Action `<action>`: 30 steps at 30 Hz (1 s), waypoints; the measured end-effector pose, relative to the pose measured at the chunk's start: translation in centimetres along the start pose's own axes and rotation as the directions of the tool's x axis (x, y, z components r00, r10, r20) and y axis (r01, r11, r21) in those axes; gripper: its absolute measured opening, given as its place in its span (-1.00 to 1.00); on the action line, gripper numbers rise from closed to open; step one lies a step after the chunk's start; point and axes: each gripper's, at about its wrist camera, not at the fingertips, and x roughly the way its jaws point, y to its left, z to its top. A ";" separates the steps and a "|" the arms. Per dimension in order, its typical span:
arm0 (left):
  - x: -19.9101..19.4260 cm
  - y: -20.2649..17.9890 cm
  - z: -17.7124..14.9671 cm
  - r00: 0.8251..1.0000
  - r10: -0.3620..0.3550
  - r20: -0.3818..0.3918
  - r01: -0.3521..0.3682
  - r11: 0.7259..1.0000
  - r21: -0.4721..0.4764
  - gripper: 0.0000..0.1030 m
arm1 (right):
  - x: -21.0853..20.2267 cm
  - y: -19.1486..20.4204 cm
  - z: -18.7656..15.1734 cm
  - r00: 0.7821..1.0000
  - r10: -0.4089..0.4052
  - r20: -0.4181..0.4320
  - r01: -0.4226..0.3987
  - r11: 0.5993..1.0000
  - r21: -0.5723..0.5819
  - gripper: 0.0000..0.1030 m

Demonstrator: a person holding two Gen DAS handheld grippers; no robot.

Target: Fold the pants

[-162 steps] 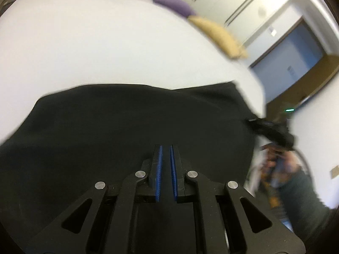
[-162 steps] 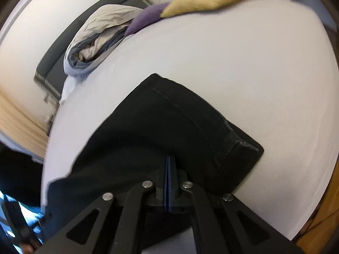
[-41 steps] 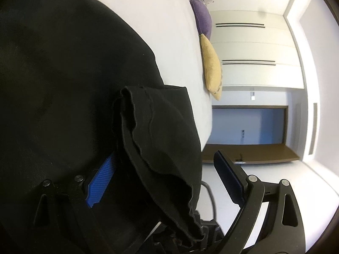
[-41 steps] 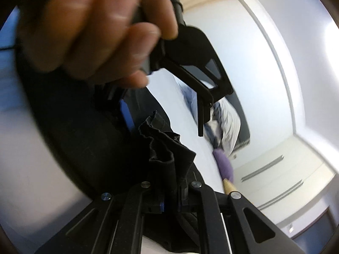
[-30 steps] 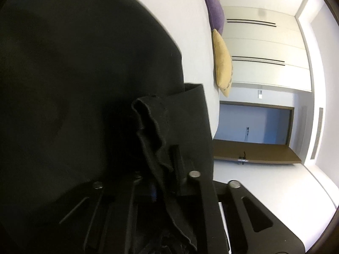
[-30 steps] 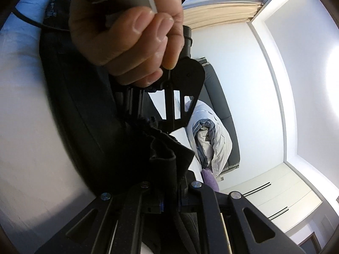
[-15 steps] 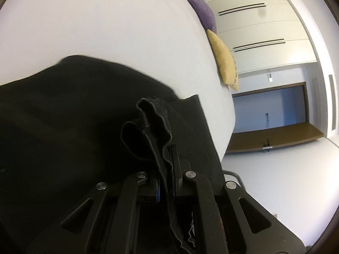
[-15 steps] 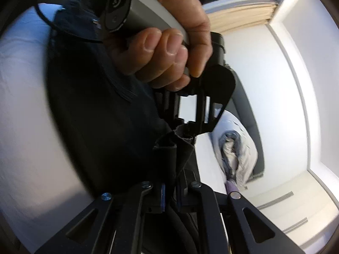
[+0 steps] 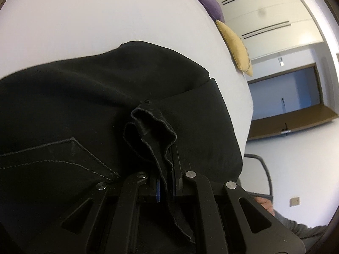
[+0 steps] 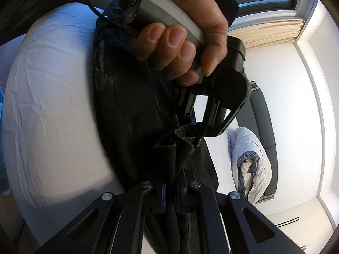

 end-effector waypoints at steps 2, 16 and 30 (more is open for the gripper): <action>0.0 0.4 0.0 1.000 0.007 -0.008 -0.007 1.000 0.006 -0.88 | -0.1 0.6 0.2 1.000 0.016 -0.004 -0.016 1.000 -0.011 -0.87; -0.7 2.7 0.7 0.999 -0.003 0.036 0.006 0.997 -0.074 -0.76 | -2.0 3.5 1.6 0.997 -0.066 0.044 0.072 0.985 -0.155 -0.18; -2.0 -5.4 0.7 0.984 -0.060 0.167 0.054 0.998 0.040 -0.76 | 4.5 -17.0 -14.1 0.875 0.409 0.260 -0.361 0.190 0.913 0.22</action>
